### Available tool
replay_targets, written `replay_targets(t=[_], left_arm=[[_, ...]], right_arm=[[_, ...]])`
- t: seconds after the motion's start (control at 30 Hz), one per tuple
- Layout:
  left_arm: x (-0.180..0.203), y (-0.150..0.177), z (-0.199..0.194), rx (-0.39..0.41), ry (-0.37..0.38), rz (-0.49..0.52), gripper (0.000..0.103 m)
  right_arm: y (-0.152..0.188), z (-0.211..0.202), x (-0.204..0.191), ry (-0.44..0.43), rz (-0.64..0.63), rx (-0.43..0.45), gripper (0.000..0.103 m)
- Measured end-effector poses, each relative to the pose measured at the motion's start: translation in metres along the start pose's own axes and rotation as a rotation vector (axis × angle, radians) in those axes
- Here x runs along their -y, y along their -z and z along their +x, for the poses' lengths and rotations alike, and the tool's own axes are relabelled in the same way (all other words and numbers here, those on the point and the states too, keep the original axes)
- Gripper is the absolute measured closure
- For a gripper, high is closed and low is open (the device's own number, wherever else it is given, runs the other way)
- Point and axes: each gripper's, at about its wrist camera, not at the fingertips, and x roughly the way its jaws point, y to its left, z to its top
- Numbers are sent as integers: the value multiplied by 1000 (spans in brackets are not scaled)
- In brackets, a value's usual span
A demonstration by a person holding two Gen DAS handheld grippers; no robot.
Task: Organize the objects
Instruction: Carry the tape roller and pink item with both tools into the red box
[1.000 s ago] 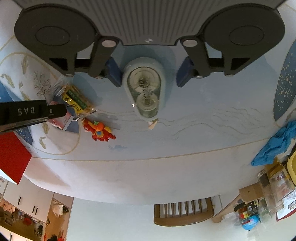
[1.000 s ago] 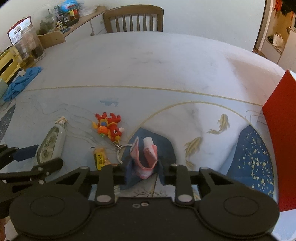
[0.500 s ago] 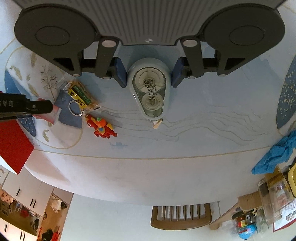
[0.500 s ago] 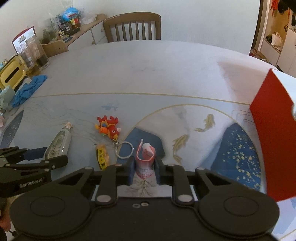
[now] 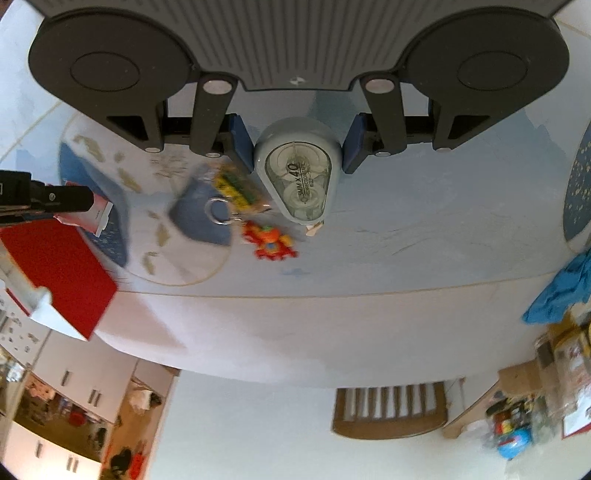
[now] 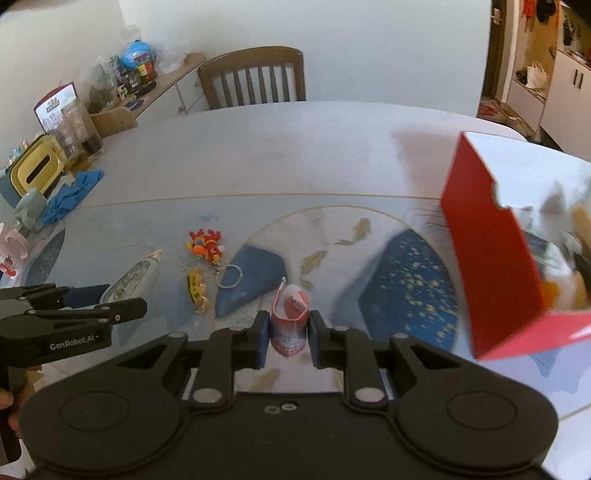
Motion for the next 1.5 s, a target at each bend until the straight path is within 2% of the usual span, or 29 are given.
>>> replay_targets(t=[0.23, 0.57, 0.7, 1.5], left_arm=[[28, -5, -18, 13, 52, 4, 53], [91, -25, -38, 54, 138, 69, 53], [118, -33, -40, 87, 146, 108, 53], [290, -93, -11, 121, 247, 282, 53]], right_arm=[[7, -30, 28, 3, 47, 32, 82], [7, -71, 76, 12, 99, 91, 82], [3, -83, 99, 23, 109, 119, 82], [-1, -109, 251, 99, 193, 180, 82]])
